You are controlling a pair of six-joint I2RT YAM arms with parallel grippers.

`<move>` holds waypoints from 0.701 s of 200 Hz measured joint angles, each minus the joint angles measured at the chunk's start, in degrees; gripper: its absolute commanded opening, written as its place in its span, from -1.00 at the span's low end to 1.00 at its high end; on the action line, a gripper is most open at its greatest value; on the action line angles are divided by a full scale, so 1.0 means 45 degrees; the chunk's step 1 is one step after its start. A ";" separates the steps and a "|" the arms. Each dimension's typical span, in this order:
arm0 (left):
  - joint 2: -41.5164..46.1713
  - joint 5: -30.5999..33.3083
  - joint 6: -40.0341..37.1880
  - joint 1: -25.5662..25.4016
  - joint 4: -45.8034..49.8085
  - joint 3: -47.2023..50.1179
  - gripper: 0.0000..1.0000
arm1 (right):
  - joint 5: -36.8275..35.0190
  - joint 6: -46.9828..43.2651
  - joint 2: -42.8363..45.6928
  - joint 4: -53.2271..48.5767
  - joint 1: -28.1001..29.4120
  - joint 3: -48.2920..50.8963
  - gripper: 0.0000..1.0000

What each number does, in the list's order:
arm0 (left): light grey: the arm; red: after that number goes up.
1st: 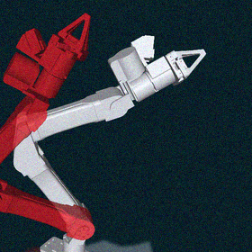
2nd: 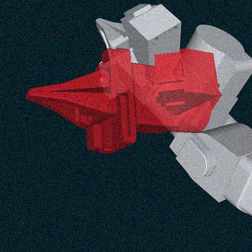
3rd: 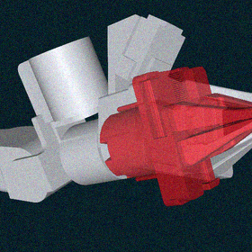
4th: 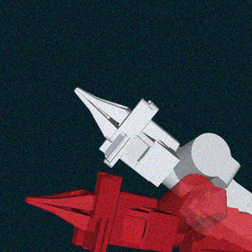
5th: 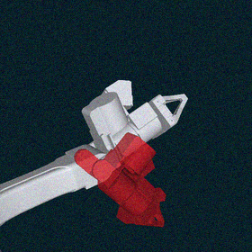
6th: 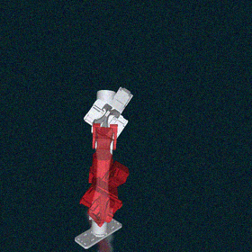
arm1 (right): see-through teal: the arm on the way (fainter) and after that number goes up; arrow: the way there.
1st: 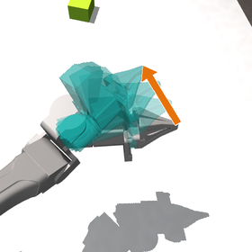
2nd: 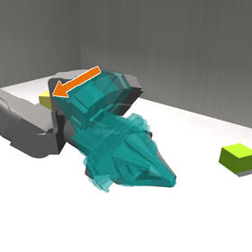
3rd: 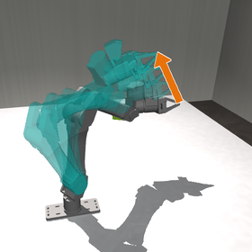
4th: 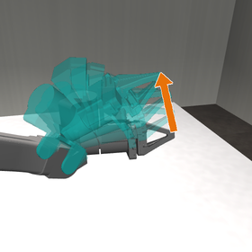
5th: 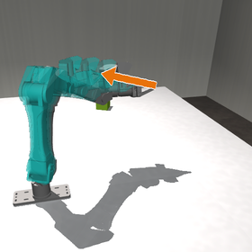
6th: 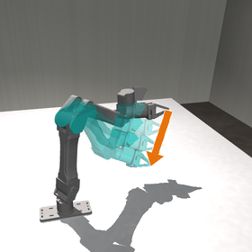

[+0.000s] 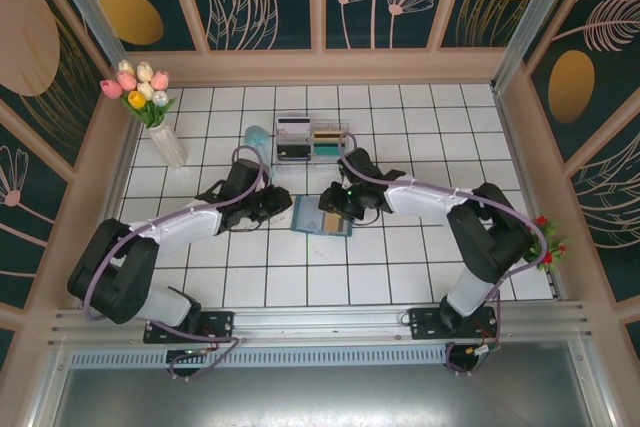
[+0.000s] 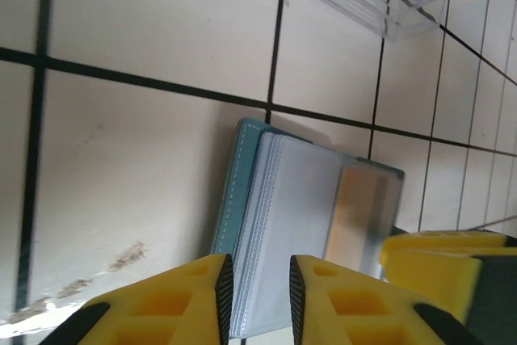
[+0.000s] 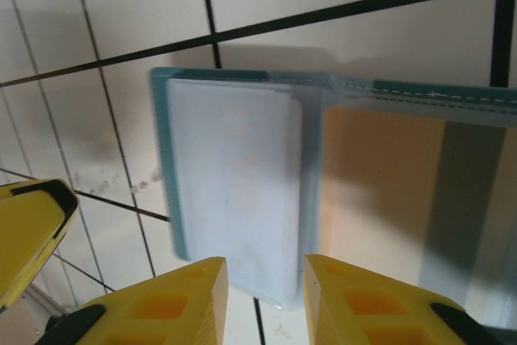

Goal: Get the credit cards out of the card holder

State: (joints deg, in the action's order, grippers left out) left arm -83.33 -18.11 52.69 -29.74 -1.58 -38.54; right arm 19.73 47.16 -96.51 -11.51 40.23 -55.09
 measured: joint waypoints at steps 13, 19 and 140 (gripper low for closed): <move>-0.0272 -0.0379 0.0083 -0.0063 -0.0296 0.0010 -0.51 | 0.0010 -0.0068 -0.0141 0.0034 0.0000 0.0000 -0.41; -0.0393 -0.0539 0.0097 -0.0102 -0.0418 0.0010 -0.52 | 0.0053 -0.0087 -0.0219 0.0068 0.0000 0.0000 -0.42; -0.1379 -0.1545 0.0321 -0.0481 -0.1321 0.0010 -0.78 | -0.1443 -0.1365 -0.1749 -0.1137 0.0597 -0.1418 0.08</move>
State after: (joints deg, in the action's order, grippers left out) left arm -89.54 -25.06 54.13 -31.90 -7.53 -38.50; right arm 13.23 41.01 -104.38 -16.62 42.92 -61.47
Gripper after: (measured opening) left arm 0.117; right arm 0.538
